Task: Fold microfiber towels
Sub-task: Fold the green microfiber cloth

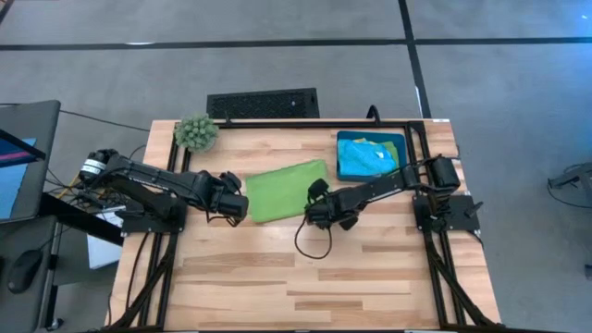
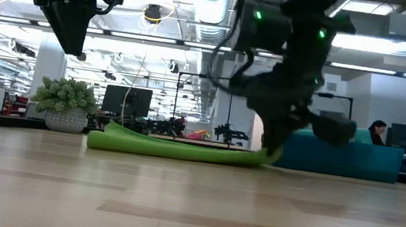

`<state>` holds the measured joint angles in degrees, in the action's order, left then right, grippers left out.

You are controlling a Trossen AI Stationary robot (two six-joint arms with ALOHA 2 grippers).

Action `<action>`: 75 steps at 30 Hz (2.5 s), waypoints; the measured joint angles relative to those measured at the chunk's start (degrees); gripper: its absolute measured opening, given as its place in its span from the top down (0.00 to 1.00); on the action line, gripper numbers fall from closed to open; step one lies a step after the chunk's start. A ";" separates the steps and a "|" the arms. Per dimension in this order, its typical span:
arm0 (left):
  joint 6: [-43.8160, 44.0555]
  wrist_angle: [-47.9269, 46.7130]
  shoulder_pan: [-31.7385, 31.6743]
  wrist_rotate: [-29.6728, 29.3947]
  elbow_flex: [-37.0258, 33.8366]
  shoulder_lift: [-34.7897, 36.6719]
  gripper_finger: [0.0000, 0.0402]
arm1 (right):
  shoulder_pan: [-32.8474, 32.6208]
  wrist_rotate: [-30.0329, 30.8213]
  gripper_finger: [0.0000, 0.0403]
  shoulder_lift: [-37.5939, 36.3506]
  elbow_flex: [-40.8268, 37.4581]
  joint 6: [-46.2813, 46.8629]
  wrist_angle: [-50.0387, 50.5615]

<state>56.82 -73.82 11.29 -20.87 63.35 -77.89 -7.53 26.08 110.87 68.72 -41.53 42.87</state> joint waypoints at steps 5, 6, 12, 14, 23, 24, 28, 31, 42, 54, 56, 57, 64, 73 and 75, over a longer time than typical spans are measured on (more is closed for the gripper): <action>0.00 0.00 0.00 -0.18 0.00 0.00 0.59 | -0.08 -0.01 0.98 -0.11 5.51 -7.87 3.88; 0.00 -0.02 0.02 -0.45 0.00 0.00 0.59 | -0.08 -0.05 0.99 -0.09 6.59 -9.15 4.02; -0.67 -0.04 0.67 -0.98 0.00 0.00 0.59 | 0.29 -0.30 0.98 -0.17 13.41 -17.04 3.74; -0.62 -0.05 0.97 -1.04 0.00 0.00 0.59 | 0.84 -0.43 0.98 -0.18 14.84 -20.11 3.31; 0.82 -0.13 1.96 -1.58 0.00 0.00 0.59 | 3.43 -2.06 0.98 -0.20 16.29 -38.35 -5.75; 0.98 -0.12 2.01 -1.60 0.00 0.00 0.59 | 3.60 -3.16 0.98 -0.18 16.29 -40.05 -6.86; 1.39 -0.13 2.01 -1.65 0.00 0.00 0.59 | 3.60 -5.17 0.99 0.04 16.29 -47.30 -11.82; 1.46 -0.13 2.01 -1.93 0.00 0.00 0.59 | 3.44 -6.44 0.99 0.04 16.29 -50.95 -16.51; 3.39 -0.09 2.01 -2.33 0.00 0.00 0.59 | 3.71 -13.66 0.99 0.04 16.29 -57.96 -26.85; -6.23 11.87 7.18 -5.17 0.00 0.00 0.59 | 4.42 -15.62 0.99 0.04 16.29 -51.86 -28.54; -10.14 17.24 8.33 -4.95 0.00 0.00 0.59 | 4.56 -15.57 0.99 0.04 16.29 -50.69 -28.54; -11.77 19.86 8.82 -5.20 0.00 0.00 0.59 | 4.66 -15.56 0.99 0.04 16.29 -50.11 -28.58; -14.59 24.99 9.27 -9.24 0.02 0.00 0.59 | 4.68 -15.53 0.99 0.04 16.29 -49.89 -29.00; -17.25 32.09 9.12 -12.57 -4.68 -0.86 0.59 | 4.68 -15.51 0.99 0.04 16.29 -49.82 -29.48; -17.53 37.42 8.96 -13.03 -6.49 -1.01 0.60 | 4.68 -15.47 0.98 0.04 16.29 -49.80 -29.63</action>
<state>39.29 -36.40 20.25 -33.90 56.86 -78.89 -2.85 10.60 110.91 85.01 -91.33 13.24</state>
